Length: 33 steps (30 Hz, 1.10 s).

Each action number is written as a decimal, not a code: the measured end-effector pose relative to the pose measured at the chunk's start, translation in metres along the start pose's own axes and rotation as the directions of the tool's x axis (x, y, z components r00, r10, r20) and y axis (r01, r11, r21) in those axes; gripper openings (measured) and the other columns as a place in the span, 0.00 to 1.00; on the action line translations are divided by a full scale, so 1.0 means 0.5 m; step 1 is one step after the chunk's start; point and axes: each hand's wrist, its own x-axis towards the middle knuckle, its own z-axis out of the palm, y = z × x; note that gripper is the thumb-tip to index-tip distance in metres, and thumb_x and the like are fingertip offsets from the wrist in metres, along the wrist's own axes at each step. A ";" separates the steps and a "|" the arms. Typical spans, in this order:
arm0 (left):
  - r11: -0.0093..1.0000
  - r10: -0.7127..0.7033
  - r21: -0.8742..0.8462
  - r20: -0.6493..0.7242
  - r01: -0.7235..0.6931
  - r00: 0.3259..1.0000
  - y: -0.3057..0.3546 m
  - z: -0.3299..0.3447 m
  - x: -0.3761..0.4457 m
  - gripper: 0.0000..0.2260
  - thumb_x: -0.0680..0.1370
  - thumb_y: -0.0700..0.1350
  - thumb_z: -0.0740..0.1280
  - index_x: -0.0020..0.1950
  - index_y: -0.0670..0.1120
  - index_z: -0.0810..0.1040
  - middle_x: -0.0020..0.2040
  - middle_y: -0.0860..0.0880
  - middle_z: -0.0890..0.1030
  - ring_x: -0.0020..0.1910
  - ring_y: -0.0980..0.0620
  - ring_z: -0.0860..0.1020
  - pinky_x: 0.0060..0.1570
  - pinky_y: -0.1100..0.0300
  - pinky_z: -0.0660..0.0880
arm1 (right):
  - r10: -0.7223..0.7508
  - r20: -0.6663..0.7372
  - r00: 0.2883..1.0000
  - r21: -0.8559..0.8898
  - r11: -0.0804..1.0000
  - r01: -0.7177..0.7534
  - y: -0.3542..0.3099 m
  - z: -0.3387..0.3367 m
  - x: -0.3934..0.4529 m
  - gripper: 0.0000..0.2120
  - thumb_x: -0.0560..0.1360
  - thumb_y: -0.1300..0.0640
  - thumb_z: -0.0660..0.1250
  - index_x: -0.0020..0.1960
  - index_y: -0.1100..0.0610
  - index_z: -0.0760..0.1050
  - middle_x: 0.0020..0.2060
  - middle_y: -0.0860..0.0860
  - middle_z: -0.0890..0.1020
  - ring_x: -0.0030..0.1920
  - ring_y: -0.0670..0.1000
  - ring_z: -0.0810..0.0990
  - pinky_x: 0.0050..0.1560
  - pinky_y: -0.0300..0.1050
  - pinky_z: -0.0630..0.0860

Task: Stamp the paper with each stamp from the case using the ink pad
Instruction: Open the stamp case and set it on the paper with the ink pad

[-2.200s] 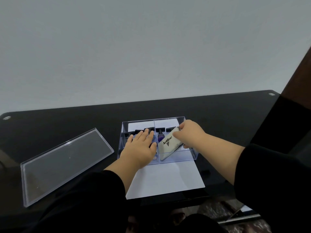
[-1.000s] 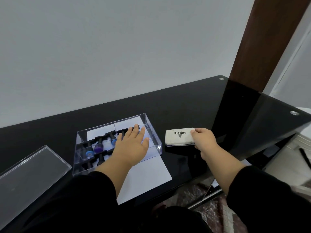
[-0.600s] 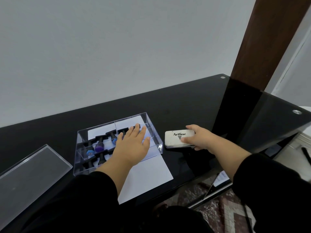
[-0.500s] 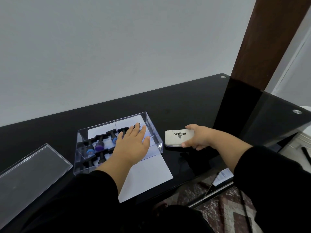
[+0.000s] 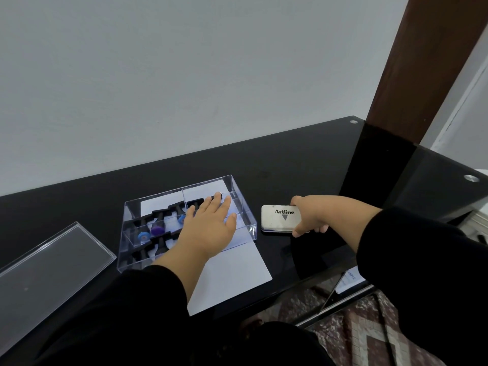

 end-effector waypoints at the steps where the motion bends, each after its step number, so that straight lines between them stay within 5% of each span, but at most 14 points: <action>1: 1.000 -0.001 -0.002 0.000 0.001 1.000 0.000 0.000 0.000 0.24 0.83 0.54 0.42 0.78 0.52 0.43 0.78 0.51 0.42 0.77 0.52 0.42 0.74 0.49 0.41 | 0.001 0.000 1.000 -0.008 1.000 -0.001 -0.001 0.000 0.000 0.33 0.70 0.47 0.72 0.67 0.55 0.59 0.39 0.55 0.79 0.34 0.53 0.78 0.50 0.50 0.80; 9: 1.000 -0.004 -0.016 0.010 0.005 1.000 0.001 -0.004 -0.001 0.24 0.83 0.54 0.43 0.78 0.52 0.43 0.79 0.50 0.43 0.77 0.51 0.42 0.74 0.48 0.41 | 0.011 -0.008 1.000 -0.076 0.997 -0.012 -0.010 -0.006 -0.019 0.37 0.71 0.43 0.69 0.72 0.54 0.56 0.40 0.52 0.77 0.33 0.52 0.76 0.51 0.47 0.76; 13: 0.989 -0.007 -0.150 0.014 0.009 1.000 0.000 -0.021 -0.004 0.23 0.84 0.52 0.47 0.78 0.51 0.47 0.79 0.49 0.45 0.77 0.50 0.45 0.74 0.50 0.42 | -0.012 -0.063 0.998 -0.119 0.993 0.004 -0.023 -0.023 -0.036 0.36 0.75 0.38 0.61 0.76 0.54 0.52 0.67 0.57 0.67 0.59 0.57 0.74 0.59 0.50 0.70; 16: 0.942 -0.018 -0.335 -0.010 0.014 1.000 -0.012 -0.034 -0.017 0.23 0.83 0.49 0.52 0.78 0.51 0.53 0.78 0.50 0.50 0.76 0.49 0.54 0.73 0.53 0.50 | -0.070 -0.126 0.990 -0.091 0.994 0.059 -0.042 -0.037 -0.046 0.31 0.79 0.40 0.56 0.76 0.53 0.52 0.72 0.58 0.60 0.66 0.60 0.69 0.63 0.53 0.69; 22: 0.887 -0.211 -0.435 -0.082 0.156 0.974 -0.076 -0.044 -0.069 0.21 0.82 0.43 0.54 0.76 0.51 0.60 0.77 0.50 0.58 0.74 0.47 0.62 0.72 0.53 0.60 | -0.244 -0.229 0.942 0.060 0.963 0.263 -0.111 -0.035 -0.057 0.24 0.82 0.48 0.52 0.75 0.54 0.55 0.72 0.56 0.63 0.62 0.57 0.74 0.58 0.48 0.70; 25: 0.838 -0.386 -0.462 -0.129 0.289 0.913 -0.118 -0.051 -0.106 0.25 0.79 0.36 0.56 0.76 0.50 0.61 0.77 0.50 0.57 0.75 0.47 0.58 0.72 0.52 0.60 | -0.241 -0.227 0.944 0.107 0.957 0.270 -0.143 -0.018 -0.053 0.24 0.82 0.50 0.53 0.75 0.58 0.57 0.72 0.56 0.65 0.68 0.57 0.68 0.64 0.48 0.67; 29: 0.738 -0.558 -0.528 -0.129 0.420 0.819 -0.165 -0.038 -0.160 0.28 0.76 0.33 0.58 0.76 0.46 0.60 0.76 0.44 0.58 0.74 0.43 0.57 0.70 0.48 0.60 | -0.200 -0.216 0.956 0.148 0.961 0.234 -0.176 0.004 -0.041 0.16 0.81 0.56 0.54 0.66 0.61 0.67 0.62 0.58 0.75 0.60 0.57 0.75 0.56 0.47 0.71; 33: 0.600 -0.612 -0.662 -0.018 0.449 0.791 -0.173 -0.032 -0.184 0.21 0.76 0.32 0.55 0.68 0.45 0.66 0.56 0.47 0.74 0.50 0.46 0.72 0.46 0.53 0.72 | -0.141 -0.181 0.973 0.129 0.978 0.165 -0.198 0.015 -0.024 0.11 0.78 0.63 0.59 0.60 0.62 0.70 0.46 0.54 0.77 0.45 0.54 0.77 0.40 0.42 0.72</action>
